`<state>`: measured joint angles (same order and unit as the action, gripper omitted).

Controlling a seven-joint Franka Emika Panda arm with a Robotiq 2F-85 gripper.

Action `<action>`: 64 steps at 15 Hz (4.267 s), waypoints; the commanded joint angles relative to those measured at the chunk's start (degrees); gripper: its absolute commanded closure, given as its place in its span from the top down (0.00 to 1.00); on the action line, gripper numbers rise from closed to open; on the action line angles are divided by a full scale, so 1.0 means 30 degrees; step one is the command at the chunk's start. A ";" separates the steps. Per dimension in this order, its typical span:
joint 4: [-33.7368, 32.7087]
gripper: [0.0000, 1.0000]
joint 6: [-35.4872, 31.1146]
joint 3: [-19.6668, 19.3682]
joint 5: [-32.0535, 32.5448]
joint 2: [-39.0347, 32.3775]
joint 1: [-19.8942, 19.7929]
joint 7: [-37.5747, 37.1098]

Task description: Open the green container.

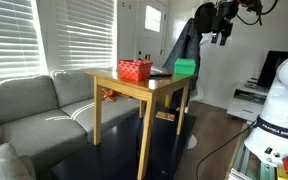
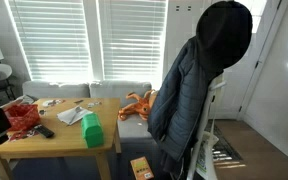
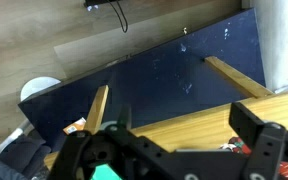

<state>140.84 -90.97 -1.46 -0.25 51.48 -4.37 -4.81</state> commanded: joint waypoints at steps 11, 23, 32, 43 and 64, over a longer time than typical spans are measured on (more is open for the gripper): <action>-0.0071 1.00 0.0046 -0.0002 -0.0001 -0.0019 -0.0004 0.0007; -0.0793 1.00 -0.3343 -0.2758 0.1677 -0.2565 0.0503 0.5553; -0.2277 1.00 -0.6900 -0.4234 0.3526 -0.6437 0.0570 1.1268; -0.2214 1.00 -0.7123 -0.3986 0.3233 -0.6695 0.0259 1.0938; -0.5852 1.00 -1.1903 -0.5411 -0.2652 -1.5039 -0.0218 1.9026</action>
<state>126.16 -129.33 -18.19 -4.66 8.94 -3.81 47.92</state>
